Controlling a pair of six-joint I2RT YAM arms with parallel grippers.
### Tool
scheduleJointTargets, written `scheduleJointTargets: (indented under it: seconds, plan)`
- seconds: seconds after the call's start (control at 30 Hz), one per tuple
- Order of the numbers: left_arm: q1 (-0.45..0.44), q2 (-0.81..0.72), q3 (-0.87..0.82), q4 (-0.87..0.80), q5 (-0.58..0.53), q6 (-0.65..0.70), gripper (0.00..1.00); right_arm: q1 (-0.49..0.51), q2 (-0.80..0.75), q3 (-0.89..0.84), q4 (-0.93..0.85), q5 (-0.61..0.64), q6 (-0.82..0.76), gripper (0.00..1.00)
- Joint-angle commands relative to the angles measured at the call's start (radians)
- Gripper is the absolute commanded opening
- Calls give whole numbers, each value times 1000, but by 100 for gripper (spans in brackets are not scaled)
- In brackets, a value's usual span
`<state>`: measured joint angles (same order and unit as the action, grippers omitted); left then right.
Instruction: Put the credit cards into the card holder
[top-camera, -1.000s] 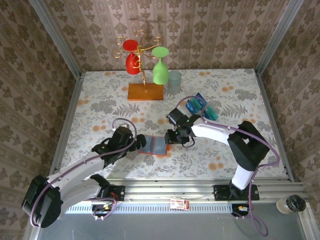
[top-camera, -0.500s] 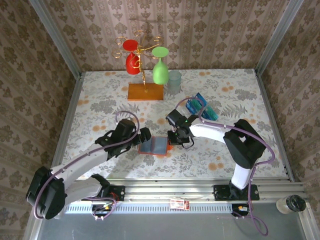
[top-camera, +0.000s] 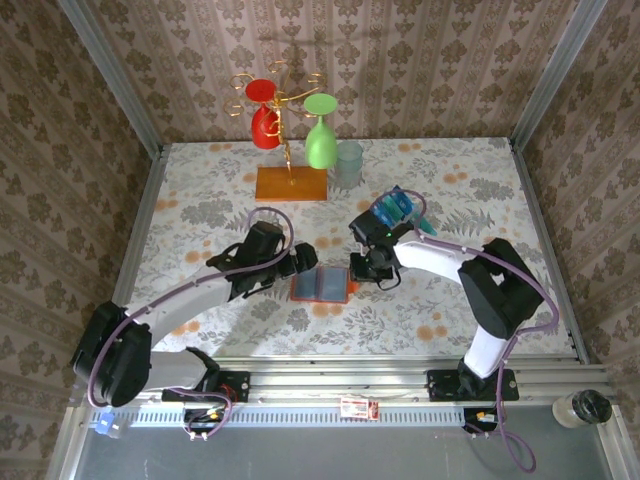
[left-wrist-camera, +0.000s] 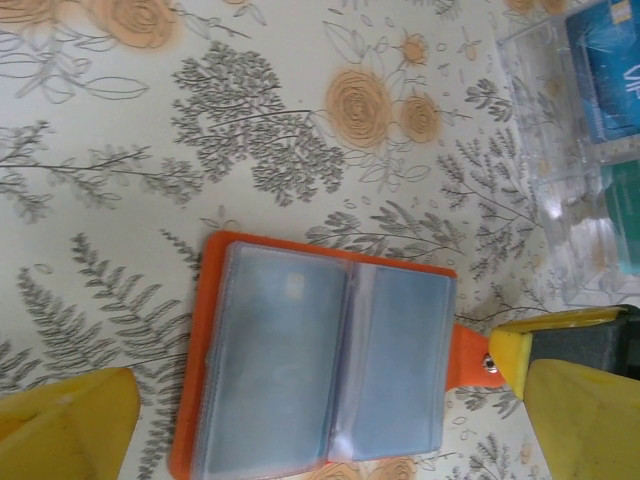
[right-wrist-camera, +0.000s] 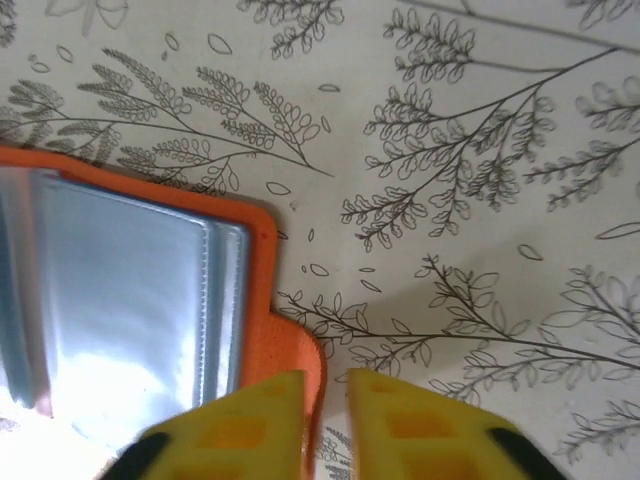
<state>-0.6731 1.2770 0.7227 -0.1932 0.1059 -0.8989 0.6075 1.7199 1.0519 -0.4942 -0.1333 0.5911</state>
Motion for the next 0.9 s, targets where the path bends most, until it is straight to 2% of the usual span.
scheduleJointTargets:
  seconds: [0.0,0.23,0.37,0.5,0.63,0.87]
  plan:
    - [8,8,57,2,49,-45,100,-29,-99,42,-99,46,-44,26]
    - [15,30,258,-173,115,-152,100,-126,-143,161,-258,191,-177,35]
    - [12,32,379,-261,112,-283,100,-154,-117,208,-329,303,-248,38]
    - [2,72,557,-443,81,-383,100,-166,-72,251,-376,388,-304,38]
    - [-1,146,752,-614,113,-443,100,-166,-20,295,-412,470,-345,38]
    - [-8,195,910,-653,149,-485,100,-179,62,340,-423,535,-375,38]
